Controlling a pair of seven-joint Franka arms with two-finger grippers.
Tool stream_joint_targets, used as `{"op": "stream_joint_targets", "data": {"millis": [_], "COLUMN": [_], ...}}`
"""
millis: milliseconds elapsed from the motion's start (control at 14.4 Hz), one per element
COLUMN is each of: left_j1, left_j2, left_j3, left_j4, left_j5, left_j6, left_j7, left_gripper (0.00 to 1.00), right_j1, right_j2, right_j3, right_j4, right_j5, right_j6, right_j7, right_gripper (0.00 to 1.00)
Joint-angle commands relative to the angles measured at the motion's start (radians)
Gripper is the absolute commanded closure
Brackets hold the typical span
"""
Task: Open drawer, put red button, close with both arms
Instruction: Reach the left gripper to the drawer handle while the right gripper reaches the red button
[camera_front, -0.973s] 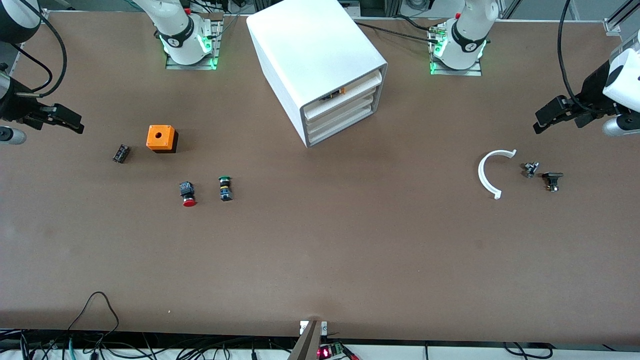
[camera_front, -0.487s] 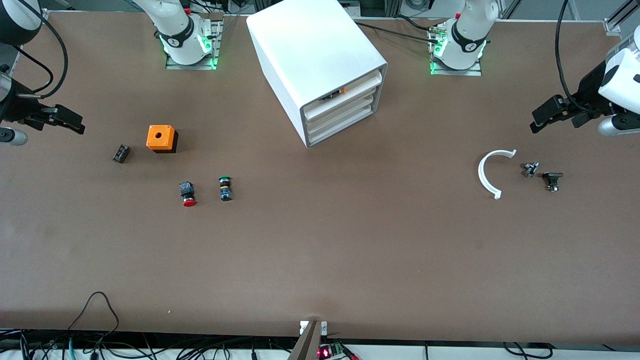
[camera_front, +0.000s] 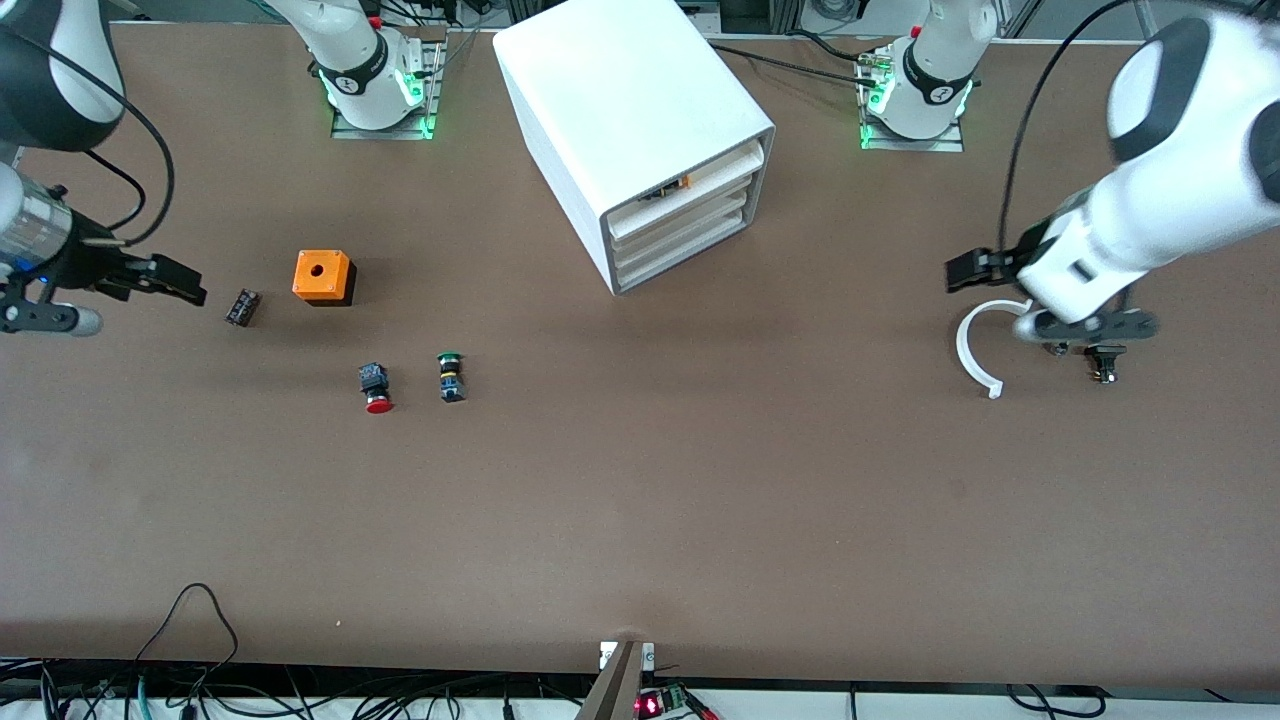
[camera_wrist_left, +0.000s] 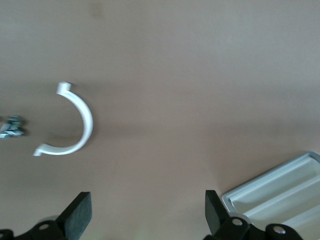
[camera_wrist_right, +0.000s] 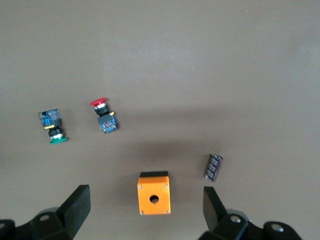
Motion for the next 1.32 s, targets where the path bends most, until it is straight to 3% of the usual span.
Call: {"op": "stream_joint_targets", "data": {"millis": [0, 209, 417, 626, 834, 1043, 1251], "left_j1": [0.003, 0.003, -0.013, -0.069, -0.102, -0.105, -0.105], "left_j2": [0.069, 0.146, 0.192, 0.233, 0.255, 0.261, 0.270], "left_j3": [0.002, 0.002, 0.002, -0.005, -0.054, -0.128, -0.148], "left_j4": [0.017, -0.023, -0.170, -0.270, -0.348, -0.400, -0.436], "left_j5": [-0.143, -0.299, -0.557, -0.708, -0.798, -0.808, -0.812], "left_j6": [-0.006, -0.001, 0.087, 0.126, 0.189, 0.268, 0.279], "left_j7": [0.028, 0.097, 0.182, 0.268, 0.348, 0.411, 0.416], "left_gripper": [0.00, 0.00, 0.00, 0.00, 0.00, 0.00, 0.00], "right_j1": [0.017, 0.045, 0.050, 0.050, 0.050, 0.048, 0.048], "right_j2": [0.042, 0.117, 0.160, 0.214, 0.278, 0.329, 0.360], "right_j3": [-0.002, 0.007, 0.068, 0.122, 0.142, 0.142, 0.142], "right_j4": [-0.003, -0.027, -0.095, -0.144, -0.146, -0.168, -0.185], "right_j5": [0.019, 0.019, 0.017, 0.016, 0.008, 0.005, 0.003], "right_j6": [0.058, 0.146, 0.247, 0.328, 0.382, 0.452, 0.503], "right_j7": [-0.002, -0.004, -0.005, -0.018, -0.022, -0.096, -0.125], "right_gripper": [0.00, 0.00, 0.00, 0.00, 0.00, 0.00, 0.00]}}
